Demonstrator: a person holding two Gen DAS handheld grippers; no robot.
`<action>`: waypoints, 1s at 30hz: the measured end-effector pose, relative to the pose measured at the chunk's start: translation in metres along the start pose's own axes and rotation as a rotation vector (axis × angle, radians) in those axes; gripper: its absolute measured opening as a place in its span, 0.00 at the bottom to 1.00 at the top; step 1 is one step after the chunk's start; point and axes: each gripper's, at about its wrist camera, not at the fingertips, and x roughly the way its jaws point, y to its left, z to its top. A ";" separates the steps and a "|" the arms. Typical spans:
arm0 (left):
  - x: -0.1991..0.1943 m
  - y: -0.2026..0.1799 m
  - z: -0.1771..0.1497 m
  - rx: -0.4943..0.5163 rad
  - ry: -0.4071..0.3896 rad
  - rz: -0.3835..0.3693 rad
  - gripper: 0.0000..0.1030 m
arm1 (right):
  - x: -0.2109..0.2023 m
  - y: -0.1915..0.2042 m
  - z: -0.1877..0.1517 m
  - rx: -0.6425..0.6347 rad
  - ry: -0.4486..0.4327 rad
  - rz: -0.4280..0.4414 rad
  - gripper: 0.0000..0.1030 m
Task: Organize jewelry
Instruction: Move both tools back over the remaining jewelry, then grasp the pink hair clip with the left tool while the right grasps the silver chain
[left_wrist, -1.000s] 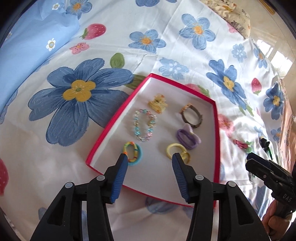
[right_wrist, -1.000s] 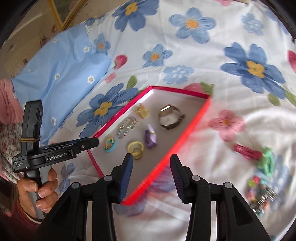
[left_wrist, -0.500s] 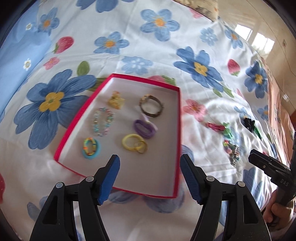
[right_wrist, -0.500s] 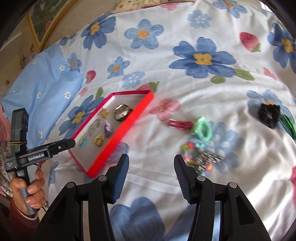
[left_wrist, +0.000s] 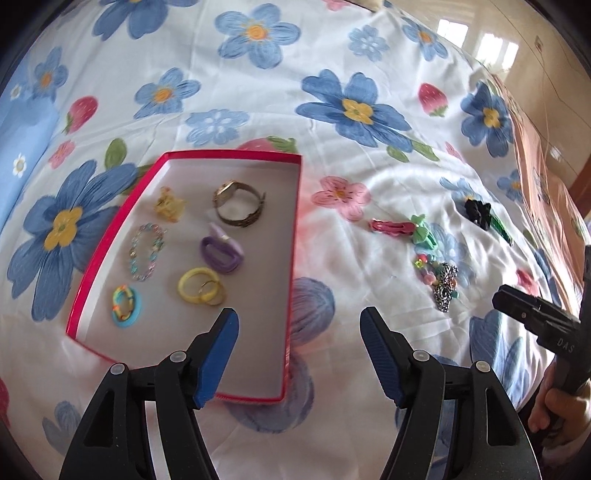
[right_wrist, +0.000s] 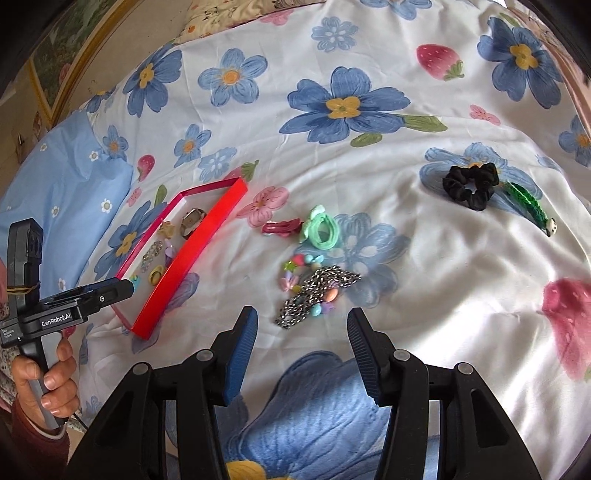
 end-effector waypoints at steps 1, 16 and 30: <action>0.002 -0.003 0.001 0.010 0.002 0.001 0.66 | 0.000 -0.003 0.000 0.004 -0.001 0.000 0.51; 0.080 -0.055 0.054 0.214 0.064 0.010 0.66 | 0.024 -0.024 0.014 0.011 0.039 -0.004 0.50; 0.165 -0.105 0.090 0.412 0.103 -0.029 0.66 | 0.054 -0.034 0.029 -0.001 0.081 0.005 0.50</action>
